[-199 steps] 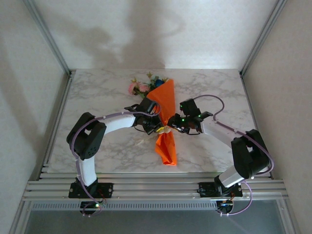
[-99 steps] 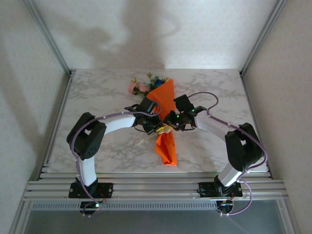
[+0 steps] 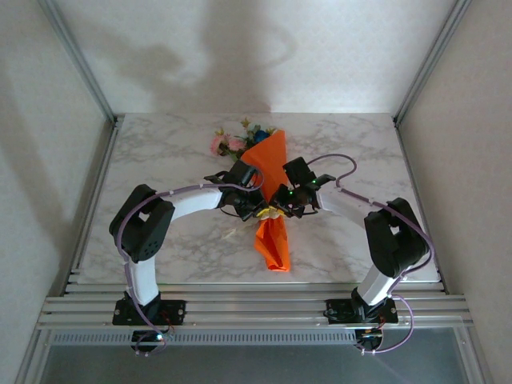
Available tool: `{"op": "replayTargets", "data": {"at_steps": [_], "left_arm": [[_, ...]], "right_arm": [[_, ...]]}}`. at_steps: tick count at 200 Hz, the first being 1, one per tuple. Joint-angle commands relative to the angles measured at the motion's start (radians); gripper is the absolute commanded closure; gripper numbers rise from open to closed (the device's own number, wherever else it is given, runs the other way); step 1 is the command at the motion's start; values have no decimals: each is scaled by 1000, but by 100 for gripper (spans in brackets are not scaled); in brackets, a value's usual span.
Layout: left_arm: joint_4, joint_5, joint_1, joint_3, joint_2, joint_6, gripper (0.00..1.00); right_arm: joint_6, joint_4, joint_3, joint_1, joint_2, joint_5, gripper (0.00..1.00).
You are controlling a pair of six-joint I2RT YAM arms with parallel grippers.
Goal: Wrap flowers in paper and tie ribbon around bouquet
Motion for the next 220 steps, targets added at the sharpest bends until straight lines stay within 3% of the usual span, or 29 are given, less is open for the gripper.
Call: {"op": "replayTargets", "data": {"at_steps": [1, 41, 91, 141, 220], "left_arm": [[5, -23, -7, -22, -14, -13, 100], [9, -21, -7, -23, -18, -14, 100], [-3, -26, -6, -20, -38, -8, 100], [-65, -43, 21, -37, -144, 3, 100], [-31, 7, 218, -235, -317, 12, 100]], "right_arm": [[25, 2, 15, 8, 20, 14, 72], [30, 9, 26, 7, 30, 24, 81], [18, -24, 25, 8, 6, 73, 100], [-48, -74, 32, 7, -76, 183, 100], [-128, -122, -13, -69, -153, 264, 100]]}}
